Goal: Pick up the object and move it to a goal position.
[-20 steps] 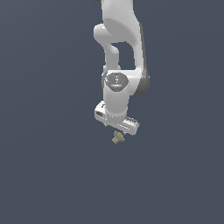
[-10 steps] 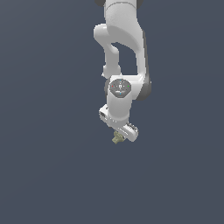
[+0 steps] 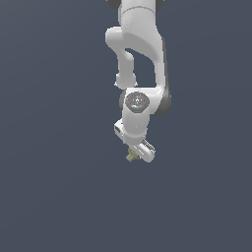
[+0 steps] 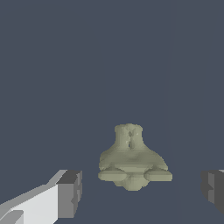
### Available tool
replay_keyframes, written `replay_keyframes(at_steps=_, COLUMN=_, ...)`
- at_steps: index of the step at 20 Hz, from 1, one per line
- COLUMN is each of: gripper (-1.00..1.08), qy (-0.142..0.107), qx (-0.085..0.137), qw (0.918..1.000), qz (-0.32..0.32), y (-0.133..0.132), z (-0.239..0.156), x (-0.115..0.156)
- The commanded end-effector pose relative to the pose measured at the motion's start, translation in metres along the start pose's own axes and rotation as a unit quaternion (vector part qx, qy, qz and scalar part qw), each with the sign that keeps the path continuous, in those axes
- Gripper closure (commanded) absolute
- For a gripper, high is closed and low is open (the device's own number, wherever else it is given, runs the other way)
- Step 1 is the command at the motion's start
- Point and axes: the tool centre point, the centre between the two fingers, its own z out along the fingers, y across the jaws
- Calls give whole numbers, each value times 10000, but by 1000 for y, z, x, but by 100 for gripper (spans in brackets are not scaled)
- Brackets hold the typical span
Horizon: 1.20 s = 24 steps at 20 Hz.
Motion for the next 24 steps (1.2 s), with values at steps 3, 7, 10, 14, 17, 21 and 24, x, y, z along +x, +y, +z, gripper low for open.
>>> replay_keyframes(at_steps=3, gripper=-92, qy=2, qx=0, qw=10000, qz=34, y=0, z=1, x=0)
replay_keyframes(at_steps=7, gripper=-92, qy=2, qx=0, qw=10000, qz=37, y=0, z=7, x=0)
replay_keyframes(at_steps=10, gripper=-92, qy=2, qx=0, qw=10000, qz=44, y=0, z=20, x=0)
replay_keyframes(at_steps=14, gripper=-92, qy=3, qx=0, qw=10000, qz=55, y=1, z=41, x=-1)
replay_keyframes(at_steps=17, gripper=-92, qy=3, qx=0, qw=10000, qz=57, y=0, z=49, x=-1)
replay_keyframes(at_steps=21, gripper=108, qy=3, qx=0, qw=10000, qz=57, y=0, z=51, x=0)
replay_keyframes(at_steps=24, gripper=108, qy=3, qx=0, qw=10000, qz=57, y=0, z=51, x=0)
